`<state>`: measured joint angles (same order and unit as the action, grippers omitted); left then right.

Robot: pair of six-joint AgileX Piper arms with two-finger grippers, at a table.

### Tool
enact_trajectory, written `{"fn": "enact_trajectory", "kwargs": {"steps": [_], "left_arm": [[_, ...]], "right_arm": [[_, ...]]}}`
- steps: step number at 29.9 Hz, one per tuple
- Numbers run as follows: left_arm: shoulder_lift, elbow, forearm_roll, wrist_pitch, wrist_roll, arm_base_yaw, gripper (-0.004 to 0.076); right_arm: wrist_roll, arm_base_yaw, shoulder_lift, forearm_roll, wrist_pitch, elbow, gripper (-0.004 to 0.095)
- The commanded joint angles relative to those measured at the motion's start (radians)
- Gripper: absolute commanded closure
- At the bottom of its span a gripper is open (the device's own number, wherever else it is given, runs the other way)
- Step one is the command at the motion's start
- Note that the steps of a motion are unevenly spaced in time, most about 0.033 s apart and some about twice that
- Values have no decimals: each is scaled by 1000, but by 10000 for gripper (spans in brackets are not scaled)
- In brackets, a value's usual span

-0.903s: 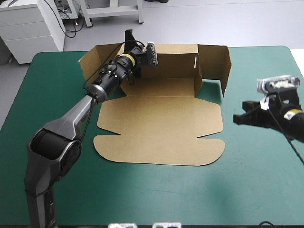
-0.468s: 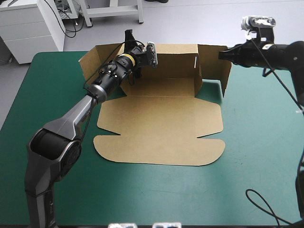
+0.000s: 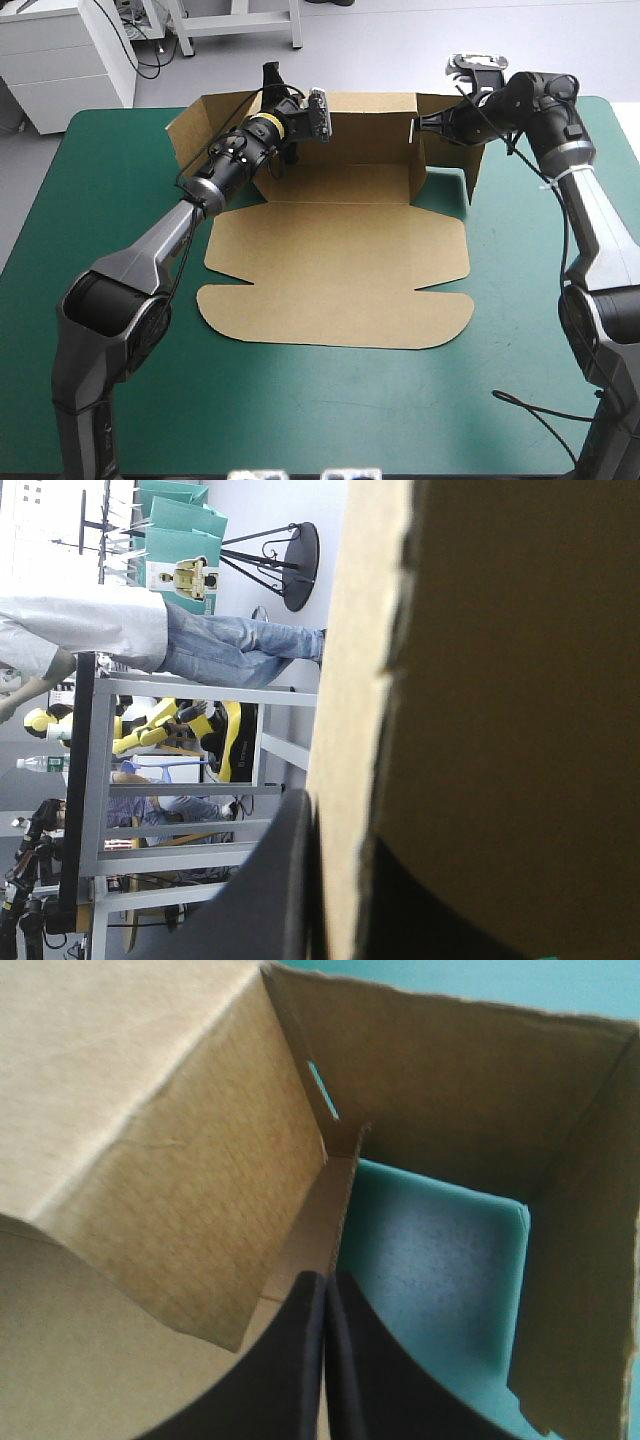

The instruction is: Fold the box

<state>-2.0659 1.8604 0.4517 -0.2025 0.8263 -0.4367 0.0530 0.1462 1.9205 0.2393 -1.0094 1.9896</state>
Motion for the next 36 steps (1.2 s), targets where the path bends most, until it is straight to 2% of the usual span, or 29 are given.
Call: {"fn": "enact_trajectory", "kwargs": {"steps": [1,3,8,12,15,19,28,31,36], "left_arm": [[49,23,-23,-2,-27,1,731],[49,23,-23,-5,-27,1,731],[49,23,-23,-17,-29,1,731],[49,23,-23,-29,-29,1,731],[49,23,-23,-59,-29,1,731],[49,23,-23,-115,-32,-7,731],[49,23,-23,-125,-32,-7,731],[49,23,-23,-139,-32,-7,731],[49,23,-23,-140,-32,-7,731]], "right_arm": [[-9,10,-51,-51,-8,38,920],[15,10,-51,-65,-51,38,921],[77,10,-51,-103,-239,23,922],[145,14,-103,5,-234,-84,922],[178,18,-161,1,-231,-203,922],[182,18,-292,7,-170,-373,922],[134,18,-638,14,-5,-711,922],[100,18,-691,30,128,-765,922],[84,18,-680,32,245,-741,921]]}}
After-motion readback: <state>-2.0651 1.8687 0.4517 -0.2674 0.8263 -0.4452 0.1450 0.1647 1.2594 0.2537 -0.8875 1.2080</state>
